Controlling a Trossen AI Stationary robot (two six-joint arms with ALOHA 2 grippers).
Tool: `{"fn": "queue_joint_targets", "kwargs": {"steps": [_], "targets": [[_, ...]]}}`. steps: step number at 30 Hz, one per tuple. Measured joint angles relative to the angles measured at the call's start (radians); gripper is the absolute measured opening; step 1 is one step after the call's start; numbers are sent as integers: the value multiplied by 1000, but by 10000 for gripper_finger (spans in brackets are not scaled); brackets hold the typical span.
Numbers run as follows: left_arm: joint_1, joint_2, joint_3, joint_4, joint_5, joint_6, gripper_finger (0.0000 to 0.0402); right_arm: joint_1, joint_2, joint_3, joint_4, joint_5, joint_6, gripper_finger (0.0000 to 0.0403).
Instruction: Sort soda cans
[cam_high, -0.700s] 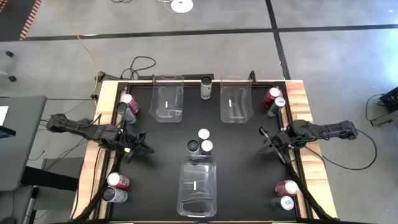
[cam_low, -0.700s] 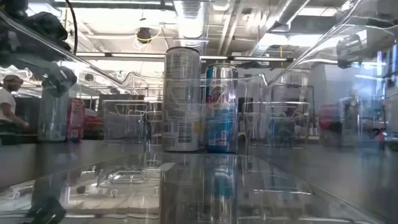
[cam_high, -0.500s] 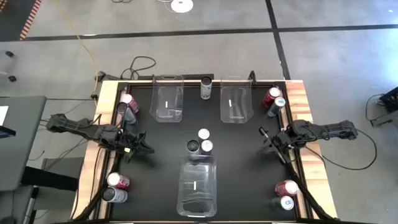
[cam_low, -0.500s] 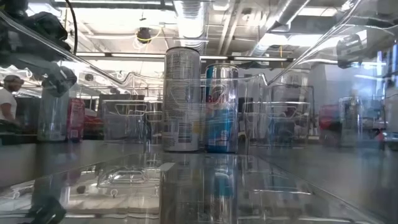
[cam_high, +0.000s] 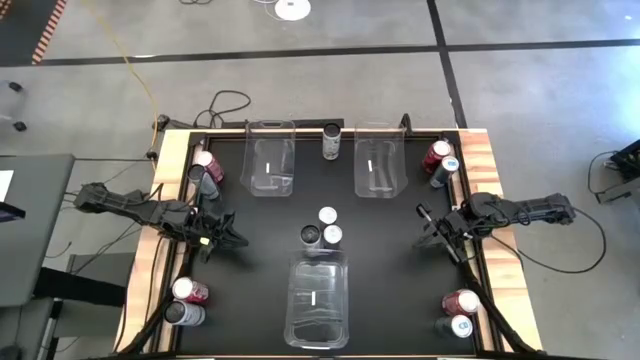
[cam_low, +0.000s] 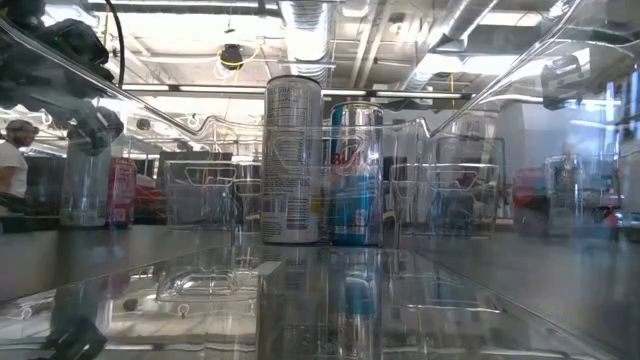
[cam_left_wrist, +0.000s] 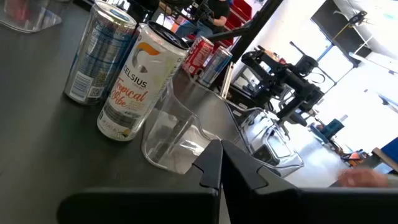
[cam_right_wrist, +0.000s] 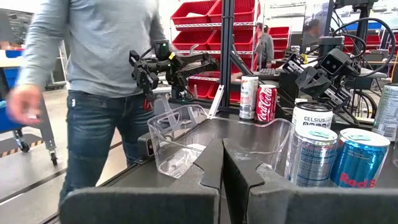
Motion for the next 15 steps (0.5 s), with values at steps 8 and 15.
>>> {"fn": "queue_joint_targets", "kwargs": {"steps": [8, 15], "targets": [[0, 0, 0, 0, 0, 0, 0, 0, 0, 0, 0, 0, 0, 31], [1, 0, 0, 26, -74, 172, 0, 0, 0, 0, 0, 0, 0, 31]]}}
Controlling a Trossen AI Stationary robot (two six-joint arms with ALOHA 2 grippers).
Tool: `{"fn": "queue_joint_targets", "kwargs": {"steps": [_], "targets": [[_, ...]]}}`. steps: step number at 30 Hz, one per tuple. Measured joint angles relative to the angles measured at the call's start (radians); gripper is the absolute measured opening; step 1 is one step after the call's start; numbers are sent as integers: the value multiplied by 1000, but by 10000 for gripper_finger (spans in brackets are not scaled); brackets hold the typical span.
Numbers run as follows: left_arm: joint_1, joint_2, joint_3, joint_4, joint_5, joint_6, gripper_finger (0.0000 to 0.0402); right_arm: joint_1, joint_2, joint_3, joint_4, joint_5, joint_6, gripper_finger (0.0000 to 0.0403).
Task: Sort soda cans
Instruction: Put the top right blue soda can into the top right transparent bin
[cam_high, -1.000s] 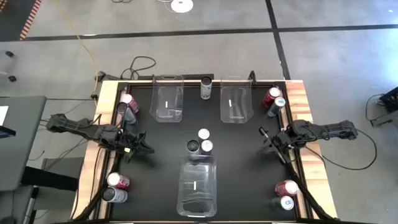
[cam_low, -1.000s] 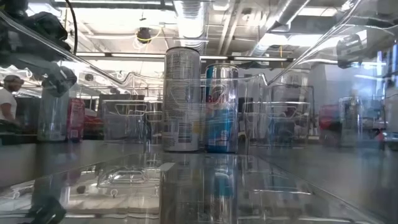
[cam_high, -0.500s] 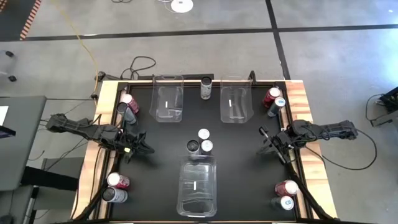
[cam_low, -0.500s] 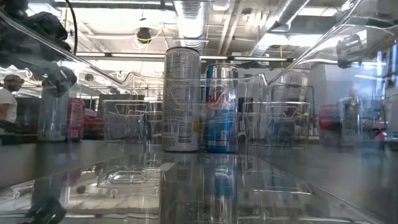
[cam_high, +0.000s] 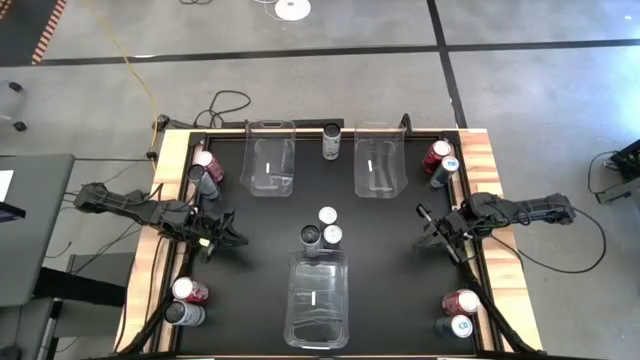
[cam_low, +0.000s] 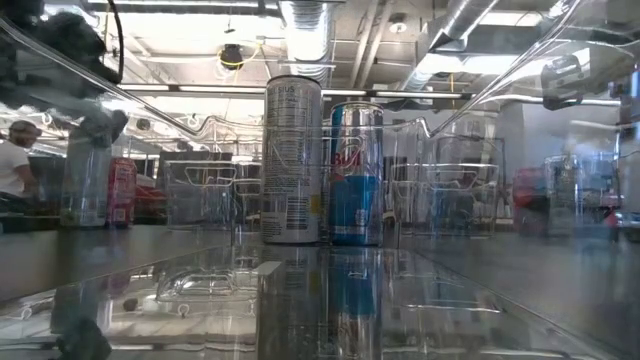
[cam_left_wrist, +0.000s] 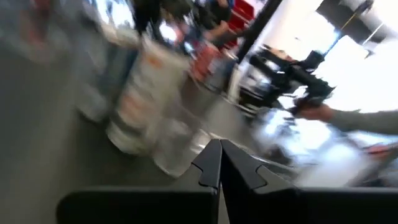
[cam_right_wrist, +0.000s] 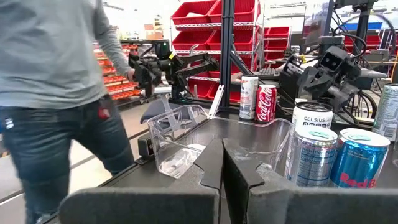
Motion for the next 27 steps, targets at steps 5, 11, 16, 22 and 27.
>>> {"fn": "queue_joint_targets", "kwargs": {"steps": [5, 11, 16, 22, 27], "targets": [[1, 0, 0, 8, -126, 270, 0, -9, 1, 0, 66, 11, -120, 31], [1, 0, 0, 190, -254, 138, 0, -12, 0, 0, 570, 32, -166, 31], [1, 0, 23, 309, -268, -5, 0, -41, 0, 0, 862, 162, -103, 31], [1, -2, 66, 440, -420, 52, 0, -67, 4, 18, 695, 652, 324, 31], [1, 0, 106, 497, -497, 76, 0, -84, 5, 61, 406, 665, 315, 31]]}}
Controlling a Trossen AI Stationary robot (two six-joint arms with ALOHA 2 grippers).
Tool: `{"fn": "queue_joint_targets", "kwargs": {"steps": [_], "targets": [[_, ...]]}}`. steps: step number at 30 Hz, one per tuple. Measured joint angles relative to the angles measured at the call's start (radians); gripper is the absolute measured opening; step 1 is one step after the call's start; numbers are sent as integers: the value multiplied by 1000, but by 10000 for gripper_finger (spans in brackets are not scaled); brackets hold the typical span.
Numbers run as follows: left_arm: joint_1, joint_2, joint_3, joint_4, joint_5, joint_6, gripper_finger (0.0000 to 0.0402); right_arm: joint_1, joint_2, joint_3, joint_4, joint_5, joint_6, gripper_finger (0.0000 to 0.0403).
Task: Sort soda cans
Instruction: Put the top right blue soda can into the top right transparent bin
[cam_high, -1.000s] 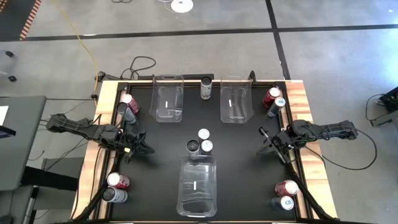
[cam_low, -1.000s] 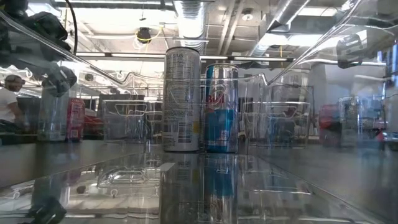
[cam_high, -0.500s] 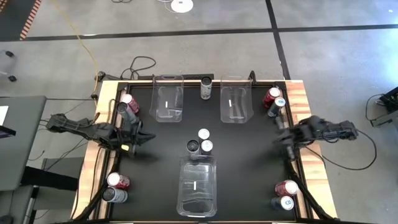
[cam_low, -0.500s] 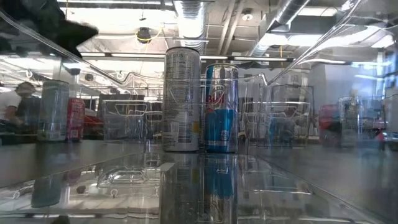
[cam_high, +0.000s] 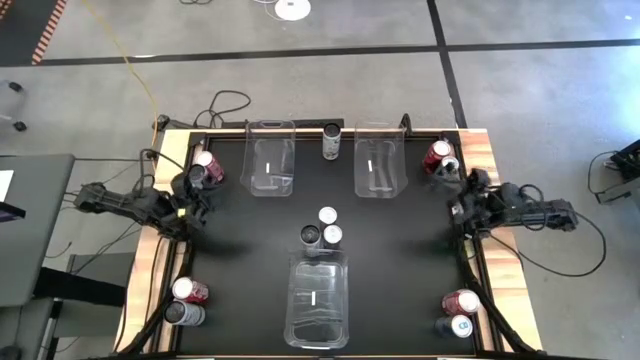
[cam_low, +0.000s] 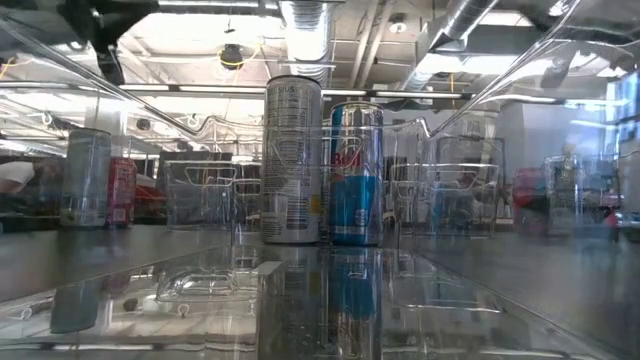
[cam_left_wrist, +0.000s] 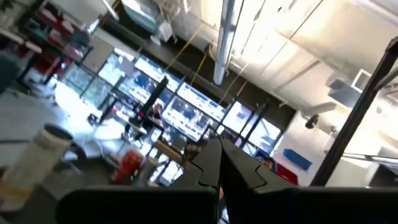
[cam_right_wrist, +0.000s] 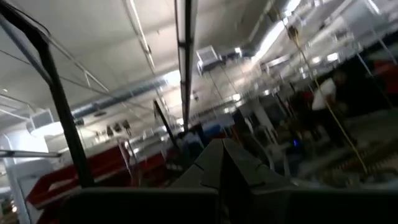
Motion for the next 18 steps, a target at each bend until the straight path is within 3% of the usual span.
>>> {"fn": "queue_joint_targets", "kwargs": {"steps": [10, 15, 18], "targets": [[0, 1, 74, -102, -53, 10, 7, -49, 19, 107, -45, 25, 338, 31], [0, 2, 154, -158, -59, 55, 51, -44, 82, 189, 34, 19, 537, 31], [0, 22, 205, -222, -73, 81, 87, -49, 107, 236, 139, 18, 457, 31]]}}
